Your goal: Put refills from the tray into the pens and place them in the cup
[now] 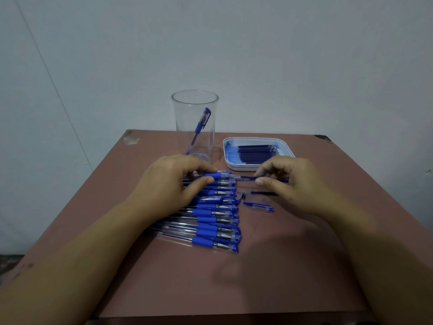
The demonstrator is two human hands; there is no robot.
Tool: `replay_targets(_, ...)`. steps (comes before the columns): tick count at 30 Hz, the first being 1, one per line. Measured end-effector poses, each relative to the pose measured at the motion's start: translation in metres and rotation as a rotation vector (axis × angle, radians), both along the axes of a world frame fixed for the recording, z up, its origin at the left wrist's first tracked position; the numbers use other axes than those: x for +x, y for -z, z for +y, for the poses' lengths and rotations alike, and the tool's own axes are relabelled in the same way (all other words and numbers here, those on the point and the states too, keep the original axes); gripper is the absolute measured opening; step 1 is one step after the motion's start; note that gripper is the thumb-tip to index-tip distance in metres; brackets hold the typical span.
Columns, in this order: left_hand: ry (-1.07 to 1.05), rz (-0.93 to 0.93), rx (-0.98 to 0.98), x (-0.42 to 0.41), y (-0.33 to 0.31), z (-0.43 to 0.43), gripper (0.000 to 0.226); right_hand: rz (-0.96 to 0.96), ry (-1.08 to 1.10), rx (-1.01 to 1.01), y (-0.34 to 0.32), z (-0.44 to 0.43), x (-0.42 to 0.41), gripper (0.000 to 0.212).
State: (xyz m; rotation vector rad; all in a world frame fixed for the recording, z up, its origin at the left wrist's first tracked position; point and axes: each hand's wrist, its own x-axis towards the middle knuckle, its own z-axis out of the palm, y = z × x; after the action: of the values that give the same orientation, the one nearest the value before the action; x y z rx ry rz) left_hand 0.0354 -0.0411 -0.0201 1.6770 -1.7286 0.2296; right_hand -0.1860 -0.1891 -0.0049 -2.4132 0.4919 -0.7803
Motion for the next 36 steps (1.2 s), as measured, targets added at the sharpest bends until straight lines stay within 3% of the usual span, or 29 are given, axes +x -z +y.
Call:
replay_targets(5, 0.066, -0.024, 0.03, -0.006, 0.001, -0.002, 0.028, 0.005, -0.033, -0.083, 0.006, 0.009, 0.011, 0.01)
replay_targets(8, 0.05, -0.017, 0.015, -0.006, 0.001, -0.003, 0.025, -0.001, -0.029, -0.154, 0.008, 0.007, 0.012, 0.025)
replay_targets(10, 0.03, -0.001, 0.004, -0.004, 0.001, -0.002, 0.021, -0.007, 0.019, -0.147, 0.007, 0.003, 0.006, 0.03)
replay_targets(14, -0.008, 0.018, -0.007, -0.002, 0.001, -0.001, 0.021, -0.027, 0.072, -0.167, 0.007, -0.001, 0.001, 0.016)
replay_targets(23, 0.009, 0.039, 0.012, -0.004, 0.003, -0.002, 0.021, -0.024, -0.029, -0.11, 0.009, 0.007, 0.01, 0.029)
replay_targets(27, 0.016, 0.032, 0.008, -0.006, 0.002, -0.002, 0.022, -0.072, 0.017, -0.096, 0.01, 0.008, 0.013, 0.019)
replay_targets(36, 0.004, 0.053, 0.015, -0.004, 0.002, -0.002, 0.022, 0.106, 0.022, -0.08, 0.011, 0.002, 0.011, 0.021)
